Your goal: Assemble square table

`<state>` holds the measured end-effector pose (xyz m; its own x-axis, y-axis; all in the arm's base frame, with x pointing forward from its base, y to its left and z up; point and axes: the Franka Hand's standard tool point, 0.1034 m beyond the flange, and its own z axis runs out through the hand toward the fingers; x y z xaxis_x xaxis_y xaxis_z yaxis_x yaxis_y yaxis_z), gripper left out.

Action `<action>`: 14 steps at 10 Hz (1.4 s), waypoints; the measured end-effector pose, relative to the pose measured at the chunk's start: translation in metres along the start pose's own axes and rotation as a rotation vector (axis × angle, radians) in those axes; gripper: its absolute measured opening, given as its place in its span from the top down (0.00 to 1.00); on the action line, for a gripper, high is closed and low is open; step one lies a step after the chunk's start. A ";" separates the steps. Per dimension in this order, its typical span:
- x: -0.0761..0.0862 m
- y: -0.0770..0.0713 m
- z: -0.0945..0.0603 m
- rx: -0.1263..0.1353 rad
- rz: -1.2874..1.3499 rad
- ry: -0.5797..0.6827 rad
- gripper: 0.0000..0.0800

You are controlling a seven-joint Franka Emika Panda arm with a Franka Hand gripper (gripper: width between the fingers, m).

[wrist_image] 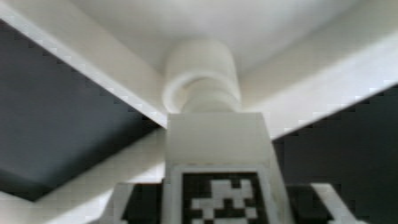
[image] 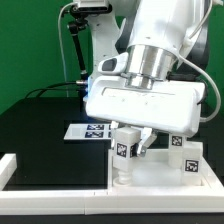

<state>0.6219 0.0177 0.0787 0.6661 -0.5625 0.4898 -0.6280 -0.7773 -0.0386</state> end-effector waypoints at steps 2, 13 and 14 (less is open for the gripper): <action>0.007 -0.001 0.003 -0.010 -0.005 0.023 0.64; 0.005 0.010 0.003 0.026 -0.136 0.041 0.64; 0.002 0.006 0.003 0.033 -0.141 0.044 0.64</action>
Offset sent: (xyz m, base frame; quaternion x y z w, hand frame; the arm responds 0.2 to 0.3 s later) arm -0.0001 0.0004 -0.0022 0.0211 -0.0162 0.0026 0.9996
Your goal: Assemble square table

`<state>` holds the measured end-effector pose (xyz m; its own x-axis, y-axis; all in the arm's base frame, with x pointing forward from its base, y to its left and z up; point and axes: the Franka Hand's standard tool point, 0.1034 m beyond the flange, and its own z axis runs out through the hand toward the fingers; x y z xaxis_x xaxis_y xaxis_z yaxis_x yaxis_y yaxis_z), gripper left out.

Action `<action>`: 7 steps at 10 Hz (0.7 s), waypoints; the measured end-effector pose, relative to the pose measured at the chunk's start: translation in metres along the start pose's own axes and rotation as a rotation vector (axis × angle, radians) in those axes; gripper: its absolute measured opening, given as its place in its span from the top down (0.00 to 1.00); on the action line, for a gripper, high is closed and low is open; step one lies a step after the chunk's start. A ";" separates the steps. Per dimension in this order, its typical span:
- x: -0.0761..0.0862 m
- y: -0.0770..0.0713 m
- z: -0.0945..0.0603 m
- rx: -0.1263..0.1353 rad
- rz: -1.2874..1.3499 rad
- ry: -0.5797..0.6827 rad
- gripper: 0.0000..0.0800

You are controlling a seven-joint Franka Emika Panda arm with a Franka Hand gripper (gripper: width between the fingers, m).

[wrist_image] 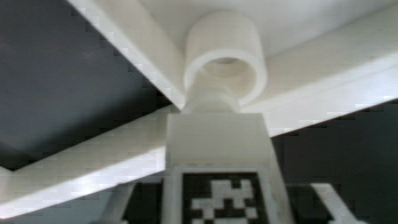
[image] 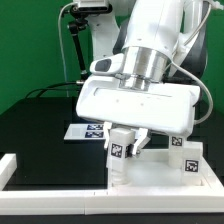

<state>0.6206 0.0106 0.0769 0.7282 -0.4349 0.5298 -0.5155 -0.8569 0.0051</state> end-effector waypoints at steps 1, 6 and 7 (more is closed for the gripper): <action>-0.003 -0.004 -0.001 0.004 -0.005 -0.001 0.64; 0.005 -0.009 -0.022 0.028 -0.098 -0.049 0.64; 0.004 -0.008 -0.020 0.025 -0.105 -0.048 0.64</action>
Offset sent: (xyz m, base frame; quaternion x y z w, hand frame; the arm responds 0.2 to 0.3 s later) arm -0.0172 0.0177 0.0232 0.0670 -0.1012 -0.0214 0.9924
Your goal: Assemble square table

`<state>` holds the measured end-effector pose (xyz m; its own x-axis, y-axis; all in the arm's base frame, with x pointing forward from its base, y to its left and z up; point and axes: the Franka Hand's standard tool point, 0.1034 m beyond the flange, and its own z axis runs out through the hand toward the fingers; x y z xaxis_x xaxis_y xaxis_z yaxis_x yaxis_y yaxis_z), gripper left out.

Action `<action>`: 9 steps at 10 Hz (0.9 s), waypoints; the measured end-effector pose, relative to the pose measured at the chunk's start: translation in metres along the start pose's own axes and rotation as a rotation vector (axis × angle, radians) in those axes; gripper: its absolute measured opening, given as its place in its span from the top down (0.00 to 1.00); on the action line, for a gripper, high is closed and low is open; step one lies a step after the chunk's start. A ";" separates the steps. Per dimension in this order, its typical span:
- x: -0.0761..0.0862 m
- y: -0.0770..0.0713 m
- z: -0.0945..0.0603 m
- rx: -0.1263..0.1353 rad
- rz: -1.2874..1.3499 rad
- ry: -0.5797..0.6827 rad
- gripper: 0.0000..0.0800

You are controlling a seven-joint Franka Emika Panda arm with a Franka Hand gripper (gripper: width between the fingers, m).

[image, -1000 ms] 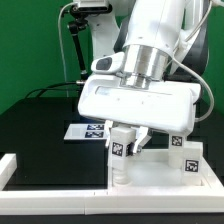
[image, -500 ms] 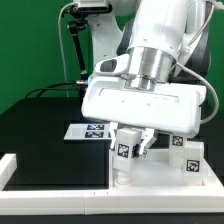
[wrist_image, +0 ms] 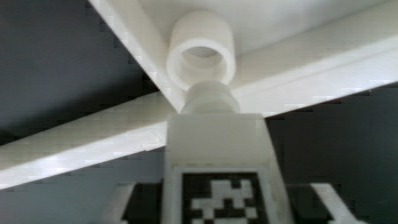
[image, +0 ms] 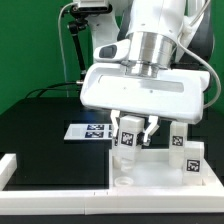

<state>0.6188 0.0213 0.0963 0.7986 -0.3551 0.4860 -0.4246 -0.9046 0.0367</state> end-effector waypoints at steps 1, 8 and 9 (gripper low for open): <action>0.000 0.000 0.000 0.000 0.000 0.000 0.64; 0.015 0.013 -0.006 0.132 -0.053 -0.049 0.64; 0.009 0.012 -0.001 0.128 -0.061 -0.054 0.64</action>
Offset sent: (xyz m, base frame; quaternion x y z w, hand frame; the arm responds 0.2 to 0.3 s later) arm 0.0002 0.0154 -0.0007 0.1686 -0.1021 0.0339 0.9798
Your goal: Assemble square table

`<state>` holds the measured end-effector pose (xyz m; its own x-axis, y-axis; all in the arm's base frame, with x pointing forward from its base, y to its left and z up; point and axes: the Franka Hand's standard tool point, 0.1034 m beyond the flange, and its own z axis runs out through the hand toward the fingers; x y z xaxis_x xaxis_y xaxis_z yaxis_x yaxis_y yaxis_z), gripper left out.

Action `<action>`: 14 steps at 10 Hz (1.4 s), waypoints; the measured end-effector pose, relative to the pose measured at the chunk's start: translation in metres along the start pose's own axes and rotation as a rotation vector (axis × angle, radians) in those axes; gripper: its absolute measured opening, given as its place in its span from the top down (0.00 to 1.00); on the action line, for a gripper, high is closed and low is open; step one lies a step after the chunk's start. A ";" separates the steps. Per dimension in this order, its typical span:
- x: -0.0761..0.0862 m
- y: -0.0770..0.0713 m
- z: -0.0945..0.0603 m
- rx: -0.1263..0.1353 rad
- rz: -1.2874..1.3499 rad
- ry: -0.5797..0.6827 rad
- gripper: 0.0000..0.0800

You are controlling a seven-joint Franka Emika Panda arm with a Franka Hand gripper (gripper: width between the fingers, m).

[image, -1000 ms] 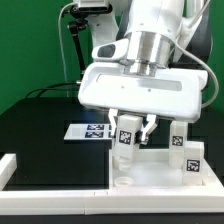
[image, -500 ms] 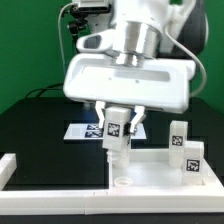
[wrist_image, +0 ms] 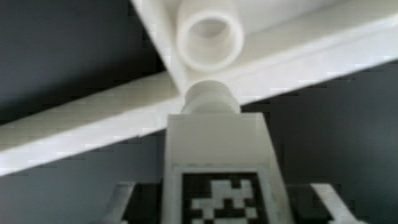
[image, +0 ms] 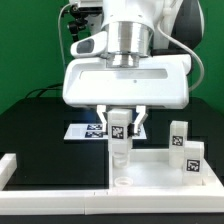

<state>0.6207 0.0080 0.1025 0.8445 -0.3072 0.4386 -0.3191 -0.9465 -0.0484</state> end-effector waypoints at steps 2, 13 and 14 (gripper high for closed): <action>-0.005 0.004 0.008 -0.011 -0.007 0.003 0.64; -0.023 0.002 0.028 -0.030 -0.037 -0.009 0.64; -0.023 0.002 0.028 -0.030 -0.037 -0.009 0.64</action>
Offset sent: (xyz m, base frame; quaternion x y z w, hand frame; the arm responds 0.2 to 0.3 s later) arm -0.0026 0.0035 -0.0116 -0.0002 0.0096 0.0029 0.9999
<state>0.6128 0.0100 0.0670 0.8600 -0.2730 0.4311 -0.3003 -0.9538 -0.0048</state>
